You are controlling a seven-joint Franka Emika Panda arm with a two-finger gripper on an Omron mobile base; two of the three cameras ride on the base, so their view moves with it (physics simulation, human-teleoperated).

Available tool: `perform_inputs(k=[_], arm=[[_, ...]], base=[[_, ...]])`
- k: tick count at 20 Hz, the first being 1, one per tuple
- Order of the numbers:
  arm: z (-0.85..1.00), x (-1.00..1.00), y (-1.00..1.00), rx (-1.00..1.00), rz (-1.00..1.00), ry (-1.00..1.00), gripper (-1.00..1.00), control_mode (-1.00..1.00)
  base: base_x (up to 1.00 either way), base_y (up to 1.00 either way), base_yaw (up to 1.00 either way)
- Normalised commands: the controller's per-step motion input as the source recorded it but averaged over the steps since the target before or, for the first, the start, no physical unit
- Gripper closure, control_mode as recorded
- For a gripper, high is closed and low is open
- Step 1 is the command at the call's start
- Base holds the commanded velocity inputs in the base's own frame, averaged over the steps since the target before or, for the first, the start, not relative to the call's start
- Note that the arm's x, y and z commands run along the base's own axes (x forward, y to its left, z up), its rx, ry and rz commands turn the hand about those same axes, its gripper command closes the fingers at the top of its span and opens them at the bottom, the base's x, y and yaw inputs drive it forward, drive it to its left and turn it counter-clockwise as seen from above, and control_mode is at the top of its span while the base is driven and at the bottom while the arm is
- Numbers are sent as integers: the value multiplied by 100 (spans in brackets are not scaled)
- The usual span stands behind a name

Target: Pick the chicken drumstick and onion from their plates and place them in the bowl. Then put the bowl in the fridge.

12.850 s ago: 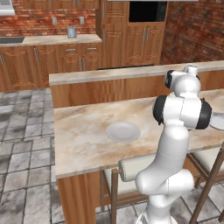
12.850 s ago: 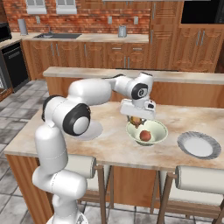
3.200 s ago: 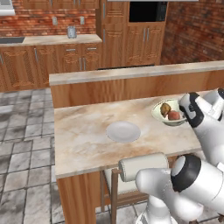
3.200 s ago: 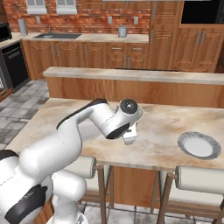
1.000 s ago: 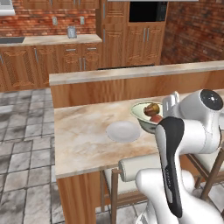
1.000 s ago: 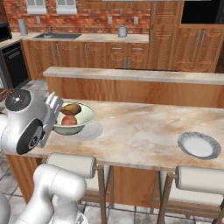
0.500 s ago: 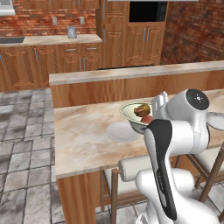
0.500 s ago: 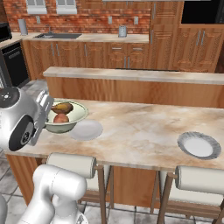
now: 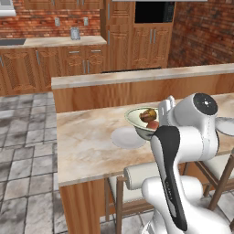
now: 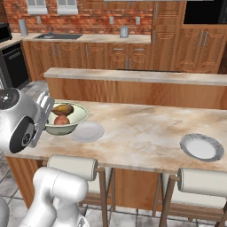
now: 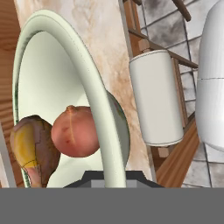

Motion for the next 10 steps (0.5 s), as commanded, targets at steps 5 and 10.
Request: perform_inputs(k=[5,10], arm=[[0,0,0,0,0,0,100,-100],[0,0,0,0,0,0,100,100]], base=[[0,0,0],[0,0,0]])
